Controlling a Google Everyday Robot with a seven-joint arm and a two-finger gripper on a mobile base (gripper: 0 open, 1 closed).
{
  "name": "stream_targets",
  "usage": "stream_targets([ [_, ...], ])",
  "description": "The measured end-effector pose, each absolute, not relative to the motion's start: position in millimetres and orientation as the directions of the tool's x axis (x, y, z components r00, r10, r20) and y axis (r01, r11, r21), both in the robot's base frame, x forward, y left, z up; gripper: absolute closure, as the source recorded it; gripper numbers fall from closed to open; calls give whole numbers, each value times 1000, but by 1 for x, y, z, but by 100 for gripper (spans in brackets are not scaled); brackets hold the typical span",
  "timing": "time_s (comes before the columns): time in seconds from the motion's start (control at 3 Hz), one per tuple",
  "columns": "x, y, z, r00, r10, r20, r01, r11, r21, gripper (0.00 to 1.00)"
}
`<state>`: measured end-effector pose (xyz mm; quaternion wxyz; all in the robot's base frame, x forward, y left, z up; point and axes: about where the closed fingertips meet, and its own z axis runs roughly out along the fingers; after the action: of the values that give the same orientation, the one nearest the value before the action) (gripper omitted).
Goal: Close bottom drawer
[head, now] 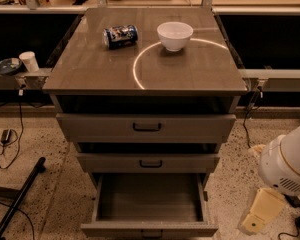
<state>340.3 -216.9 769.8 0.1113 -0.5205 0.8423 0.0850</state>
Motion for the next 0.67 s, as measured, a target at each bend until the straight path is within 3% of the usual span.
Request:
stream_targets([
  [0.67, 337, -209, 741, -431, -862, -266, -900, 432, 57, 0],
])
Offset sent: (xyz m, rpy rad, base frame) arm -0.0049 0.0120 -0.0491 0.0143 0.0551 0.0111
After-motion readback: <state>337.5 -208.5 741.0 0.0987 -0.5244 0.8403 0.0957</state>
